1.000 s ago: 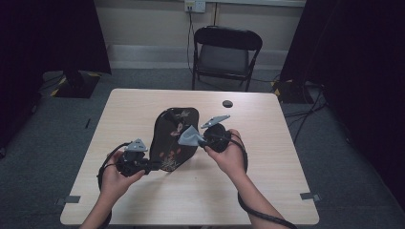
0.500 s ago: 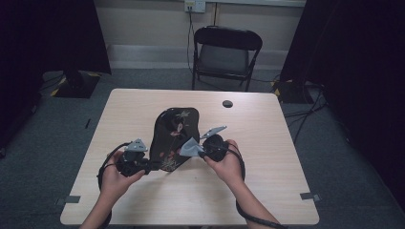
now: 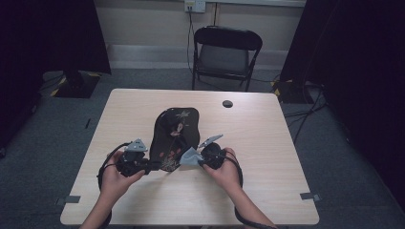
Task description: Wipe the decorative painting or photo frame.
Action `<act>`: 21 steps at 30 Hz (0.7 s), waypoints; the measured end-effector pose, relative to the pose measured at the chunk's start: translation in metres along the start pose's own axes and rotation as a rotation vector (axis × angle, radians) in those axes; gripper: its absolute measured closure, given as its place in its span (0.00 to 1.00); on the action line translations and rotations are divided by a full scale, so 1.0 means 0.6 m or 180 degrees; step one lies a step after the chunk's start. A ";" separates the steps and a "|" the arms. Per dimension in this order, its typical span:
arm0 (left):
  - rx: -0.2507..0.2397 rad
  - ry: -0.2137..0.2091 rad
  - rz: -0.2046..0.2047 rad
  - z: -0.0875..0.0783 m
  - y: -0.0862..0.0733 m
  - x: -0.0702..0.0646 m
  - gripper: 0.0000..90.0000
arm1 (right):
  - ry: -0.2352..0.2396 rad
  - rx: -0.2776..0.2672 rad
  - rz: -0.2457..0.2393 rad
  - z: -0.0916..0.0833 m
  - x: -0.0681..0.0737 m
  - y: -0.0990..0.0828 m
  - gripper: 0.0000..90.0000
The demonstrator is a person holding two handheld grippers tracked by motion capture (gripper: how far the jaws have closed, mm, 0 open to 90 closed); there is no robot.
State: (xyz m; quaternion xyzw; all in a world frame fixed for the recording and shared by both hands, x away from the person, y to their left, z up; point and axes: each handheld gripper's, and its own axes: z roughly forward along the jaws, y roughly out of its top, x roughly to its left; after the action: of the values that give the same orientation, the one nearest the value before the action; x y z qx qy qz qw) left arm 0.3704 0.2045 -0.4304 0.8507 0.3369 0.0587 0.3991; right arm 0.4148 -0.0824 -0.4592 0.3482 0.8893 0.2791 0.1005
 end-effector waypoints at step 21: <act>-0.0006 0.0007 -0.0013 0.000 -0.001 0.000 0.87 | -0.0139 -0.0215 -0.0102 -0.082 -0.013 0.025 0.87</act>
State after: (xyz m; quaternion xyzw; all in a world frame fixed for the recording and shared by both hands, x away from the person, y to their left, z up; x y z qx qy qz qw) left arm 0.3702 0.2046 -0.4306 0.8496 0.3391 0.0592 0.3996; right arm 0.4106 -0.0998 -0.4102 0.3362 0.8824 0.2996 0.1360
